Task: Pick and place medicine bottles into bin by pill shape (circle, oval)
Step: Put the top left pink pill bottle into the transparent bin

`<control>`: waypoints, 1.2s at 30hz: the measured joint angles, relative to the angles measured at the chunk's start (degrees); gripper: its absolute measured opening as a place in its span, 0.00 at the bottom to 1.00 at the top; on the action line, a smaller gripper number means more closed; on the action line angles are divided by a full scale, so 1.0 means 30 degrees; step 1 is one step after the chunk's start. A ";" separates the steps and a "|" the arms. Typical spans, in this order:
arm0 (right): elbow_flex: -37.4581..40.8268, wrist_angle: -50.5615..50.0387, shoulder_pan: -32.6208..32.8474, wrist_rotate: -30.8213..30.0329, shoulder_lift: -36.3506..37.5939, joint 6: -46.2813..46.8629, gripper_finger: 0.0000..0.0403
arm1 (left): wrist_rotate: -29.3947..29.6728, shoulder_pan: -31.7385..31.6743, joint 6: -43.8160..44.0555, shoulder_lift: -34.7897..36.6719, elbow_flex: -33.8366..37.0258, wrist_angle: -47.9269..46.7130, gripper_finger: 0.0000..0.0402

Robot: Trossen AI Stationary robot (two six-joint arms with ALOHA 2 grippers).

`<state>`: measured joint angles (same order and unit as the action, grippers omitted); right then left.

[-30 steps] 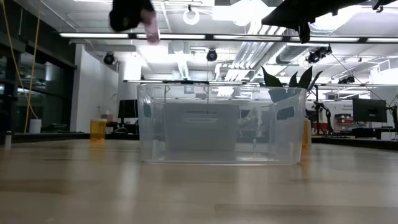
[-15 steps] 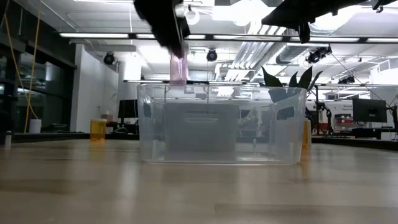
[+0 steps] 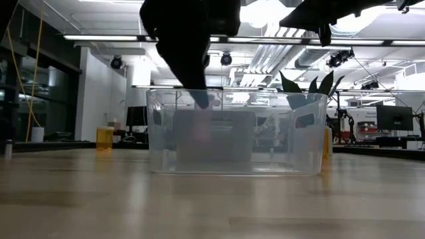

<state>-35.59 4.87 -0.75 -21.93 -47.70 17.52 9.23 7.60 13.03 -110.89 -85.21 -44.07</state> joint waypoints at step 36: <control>0.0000 -0.0278 0.0000 -0.0011 0.0000 0.0000 0.00 | -0.2552 -0.0780 0.1110 -0.1290 0.0022 0.2383 0.32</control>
<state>-35.59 4.04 -0.75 -21.97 -47.70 17.52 1.58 5.26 16.36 -114.76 -85.14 -36.93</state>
